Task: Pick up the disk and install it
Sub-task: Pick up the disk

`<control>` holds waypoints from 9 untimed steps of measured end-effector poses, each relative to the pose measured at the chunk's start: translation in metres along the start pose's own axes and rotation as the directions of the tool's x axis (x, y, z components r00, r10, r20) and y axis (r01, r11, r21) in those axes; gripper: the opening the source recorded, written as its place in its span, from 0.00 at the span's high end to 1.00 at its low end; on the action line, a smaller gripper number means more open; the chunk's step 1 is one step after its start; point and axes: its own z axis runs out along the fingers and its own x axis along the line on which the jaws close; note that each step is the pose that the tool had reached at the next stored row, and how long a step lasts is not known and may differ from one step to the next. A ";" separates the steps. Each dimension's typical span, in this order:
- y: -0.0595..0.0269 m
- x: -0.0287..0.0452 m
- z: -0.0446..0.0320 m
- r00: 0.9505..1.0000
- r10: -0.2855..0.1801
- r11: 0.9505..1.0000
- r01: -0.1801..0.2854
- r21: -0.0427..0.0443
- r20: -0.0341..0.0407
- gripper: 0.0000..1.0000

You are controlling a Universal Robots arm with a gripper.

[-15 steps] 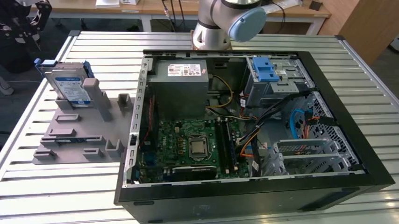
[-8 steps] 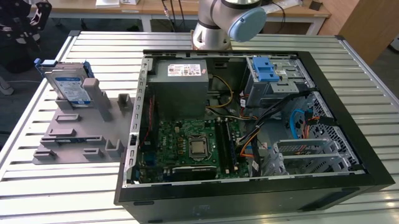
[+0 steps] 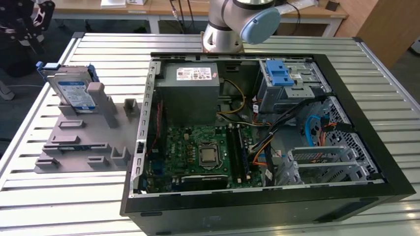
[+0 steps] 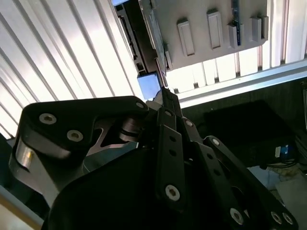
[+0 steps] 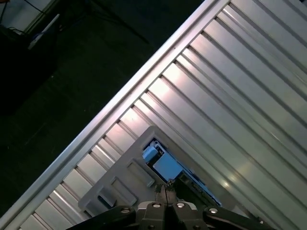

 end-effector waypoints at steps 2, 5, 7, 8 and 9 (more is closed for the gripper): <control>0.0000 0.0000 0.0002 1.000 -0.013 1.000 0.013 -0.003 0.008 0.89; 0.0000 -0.0001 0.0007 0.999 -0.040 0.999 0.040 -0.004 0.017 0.89; 0.0000 -0.0001 0.0009 0.998 -0.068 0.998 0.068 -0.005 0.017 0.89; 0.0000 0.0000 0.0011 0.996 -0.085 0.996 0.085 -0.005 0.017 0.89; 0.0000 0.0000 0.0012 0.995 -0.100 0.995 0.100 -0.005 0.016 0.89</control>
